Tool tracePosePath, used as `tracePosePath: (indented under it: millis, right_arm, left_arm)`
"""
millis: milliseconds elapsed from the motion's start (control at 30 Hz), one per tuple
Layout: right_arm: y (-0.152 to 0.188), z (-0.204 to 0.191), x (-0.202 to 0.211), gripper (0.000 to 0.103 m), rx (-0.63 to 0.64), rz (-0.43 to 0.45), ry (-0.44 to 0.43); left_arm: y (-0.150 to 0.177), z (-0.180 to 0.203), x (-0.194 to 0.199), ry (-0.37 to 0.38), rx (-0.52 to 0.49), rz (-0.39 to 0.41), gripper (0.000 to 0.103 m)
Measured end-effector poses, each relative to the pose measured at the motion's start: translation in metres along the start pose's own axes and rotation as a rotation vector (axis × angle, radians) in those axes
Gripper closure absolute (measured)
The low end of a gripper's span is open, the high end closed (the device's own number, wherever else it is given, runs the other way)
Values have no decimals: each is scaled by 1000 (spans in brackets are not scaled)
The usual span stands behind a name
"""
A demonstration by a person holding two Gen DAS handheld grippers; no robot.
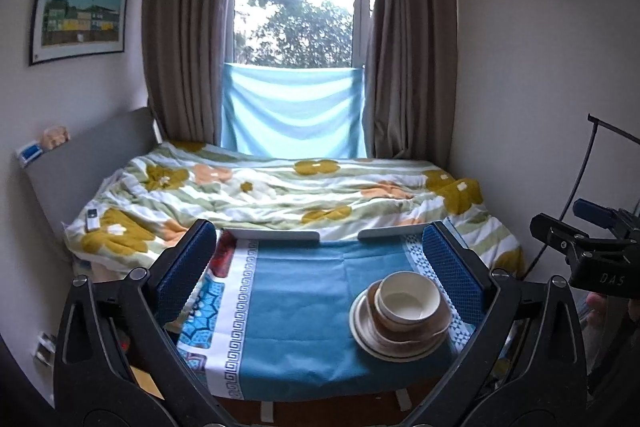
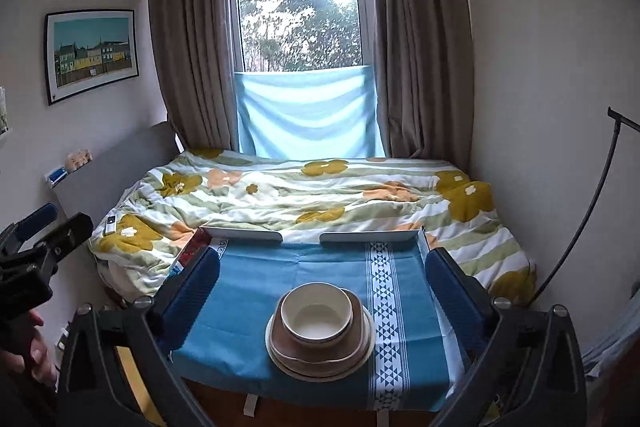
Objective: Organize plates and bowls
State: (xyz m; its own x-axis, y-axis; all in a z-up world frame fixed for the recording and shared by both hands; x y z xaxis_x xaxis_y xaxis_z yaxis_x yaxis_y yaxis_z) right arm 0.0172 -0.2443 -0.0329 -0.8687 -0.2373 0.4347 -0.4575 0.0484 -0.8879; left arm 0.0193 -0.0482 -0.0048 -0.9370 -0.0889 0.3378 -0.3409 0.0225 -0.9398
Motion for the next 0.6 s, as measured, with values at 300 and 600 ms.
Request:
tracePosePath:
  millis: [300, 600]
  right_arm:
    - [0, 2, 11, 1, -26, 37, 47]
    - [-4, 1, 15, 1, -13, 52, 61]
  left_arm:
    - [6, -5, 2, -11, -6, 19, 0]
    - [9, -3, 4, -4, -14, 20, 0]
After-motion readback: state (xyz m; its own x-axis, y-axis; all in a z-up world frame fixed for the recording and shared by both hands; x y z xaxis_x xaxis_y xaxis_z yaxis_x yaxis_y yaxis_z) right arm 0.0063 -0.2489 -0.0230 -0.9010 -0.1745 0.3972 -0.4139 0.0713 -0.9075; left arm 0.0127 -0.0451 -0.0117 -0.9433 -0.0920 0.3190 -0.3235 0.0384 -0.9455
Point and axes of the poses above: each gripper's, at about its wrist camera, not at the fingertips, and x roughly against the way its jaws point, z to its right, y to its underside, the point moved 8 cm from there along -x, roughly the way its jaws point, and after that the axes turned 11 degrees about -y, right-handed, at the moved point
